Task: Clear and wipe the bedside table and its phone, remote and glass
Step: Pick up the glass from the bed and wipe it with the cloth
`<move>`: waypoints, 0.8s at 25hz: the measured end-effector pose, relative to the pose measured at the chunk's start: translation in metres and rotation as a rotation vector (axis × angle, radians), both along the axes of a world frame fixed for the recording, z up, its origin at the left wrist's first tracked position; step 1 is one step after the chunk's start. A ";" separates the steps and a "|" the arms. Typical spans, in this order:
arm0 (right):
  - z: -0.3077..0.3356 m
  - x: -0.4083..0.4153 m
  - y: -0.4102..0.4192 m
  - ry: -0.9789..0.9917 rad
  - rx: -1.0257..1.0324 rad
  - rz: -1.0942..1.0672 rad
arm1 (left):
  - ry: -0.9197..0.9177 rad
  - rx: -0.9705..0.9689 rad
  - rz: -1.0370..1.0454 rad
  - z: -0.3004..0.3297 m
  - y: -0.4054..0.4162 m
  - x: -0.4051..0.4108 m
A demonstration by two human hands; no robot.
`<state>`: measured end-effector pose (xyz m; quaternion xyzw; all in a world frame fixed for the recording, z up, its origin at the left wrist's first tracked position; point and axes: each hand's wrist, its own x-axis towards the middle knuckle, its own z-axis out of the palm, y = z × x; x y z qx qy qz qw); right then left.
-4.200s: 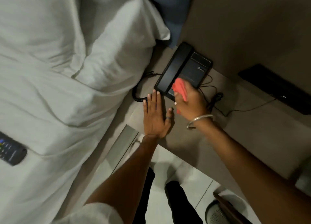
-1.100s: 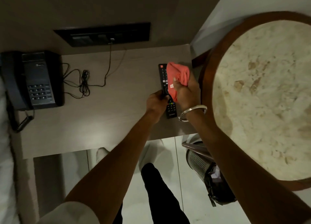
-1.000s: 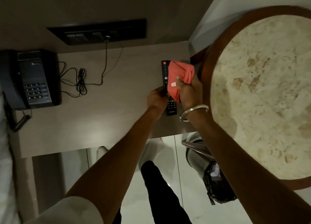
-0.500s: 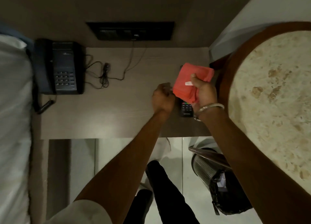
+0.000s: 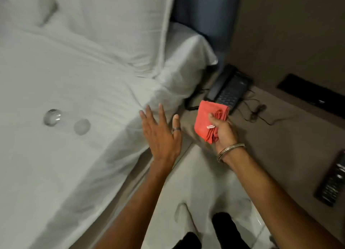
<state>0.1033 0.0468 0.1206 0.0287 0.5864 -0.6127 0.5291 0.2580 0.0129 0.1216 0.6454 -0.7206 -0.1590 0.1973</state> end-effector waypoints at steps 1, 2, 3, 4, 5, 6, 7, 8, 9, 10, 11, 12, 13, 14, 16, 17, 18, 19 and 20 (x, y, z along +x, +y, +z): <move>0.003 0.022 -0.016 0.033 -0.022 0.041 | -0.045 -0.024 0.037 0.004 -0.012 0.031; 0.005 0.043 -0.030 0.060 -0.042 0.084 | -0.098 -0.051 0.079 0.007 -0.025 0.061; 0.005 0.062 -0.041 0.087 -0.054 0.124 | -0.157 -0.075 0.125 0.011 -0.038 0.091; 0.005 0.078 -0.052 0.110 -0.064 0.153 | -0.223 -0.104 0.173 0.016 -0.054 0.117; 0.004 0.093 -0.061 0.133 -0.072 0.176 | -0.287 -0.134 0.229 0.020 -0.071 0.141; 0.002 0.108 -0.070 0.152 -0.080 0.197 | -0.338 -0.162 0.294 0.023 -0.089 0.162; 0.001 0.117 -0.077 0.168 -0.090 0.210 | -0.370 -0.174 0.358 0.027 -0.105 0.176; -0.001 0.127 -0.083 0.176 -0.096 0.224 | -0.369 -0.158 0.423 0.028 -0.119 0.189; -0.002 0.134 -0.087 0.170 -0.097 0.227 | -0.322 -0.122 0.475 0.029 -0.131 0.196; -0.004 0.140 -0.091 0.160 -0.094 0.227 | -0.252 -0.088 0.503 0.028 -0.139 0.203; -0.005 0.143 -0.092 0.154 -0.088 0.230 | -0.189 -0.077 0.506 0.024 -0.144 0.209; -0.006 0.145 -0.093 0.154 -0.078 0.235 | -0.154 -0.102 0.490 0.020 -0.148 0.216; -0.006 0.146 -0.094 0.148 -0.068 0.238 | -0.124 -0.144 0.474 0.015 -0.152 0.224; -0.004 0.144 -0.094 0.137 -0.063 0.239 | -0.068 -0.190 0.462 0.013 -0.155 0.231; 0.000 0.138 -0.093 0.131 -0.065 0.238 | 0.095 -0.241 0.453 0.013 -0.161 0.242; 0.003 0.135 -0.093 0.135 -0.064 0.235 | 0.148 -0.252 0.449 0.014 -0.163 0.245; 0.005 0.130 -0.092 0.142 -0.062 0.227 | 0.189 -0.255 0.438 0.016 -0.163 0.244; 0.008 0.126 -0.092 0.158 -0.058 0.220 | 0.241 -0.258 0.421 0.018 -0.162 0.241; 0.013 0.122 -0.092 0.185 -0.058 0.209 | 0.318 -0.257 0.404 0.020 -0.158 0.233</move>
